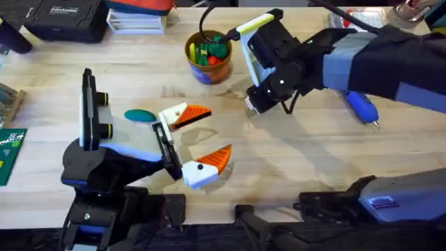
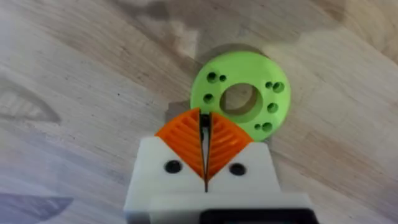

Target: Pick up the gripper from the table and insert it into the empty holder that is missing its gripper. Then pick up a screw, insert it into the mounting hole, and use the screwdriver to tighten it. Finally, clean up the table by picking up the vegetable and placing it into the bucket.

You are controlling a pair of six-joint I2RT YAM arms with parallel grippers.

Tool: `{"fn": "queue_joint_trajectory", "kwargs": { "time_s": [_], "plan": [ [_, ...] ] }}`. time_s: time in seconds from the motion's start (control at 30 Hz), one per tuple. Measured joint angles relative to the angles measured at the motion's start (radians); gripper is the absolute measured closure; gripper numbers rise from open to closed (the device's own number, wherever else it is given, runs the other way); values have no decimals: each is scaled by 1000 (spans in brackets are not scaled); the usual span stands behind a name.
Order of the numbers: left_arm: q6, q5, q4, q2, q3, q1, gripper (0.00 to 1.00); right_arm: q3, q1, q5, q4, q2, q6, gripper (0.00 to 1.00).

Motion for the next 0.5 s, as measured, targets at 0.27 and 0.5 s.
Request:
{"fn": "queue_joint_trajectory", "kwargs": {
  "time_s": [0.27, 0.5],
  "plan": [
    [0, 0, 0, 0, 0, 0, 15, 119, 0, 11, -147, -18, -37, 995],
    [0, 0, 0, 0, 0, 0, 15, 377, 13, -48, -342, -55, -77, 996]
  ]
}}
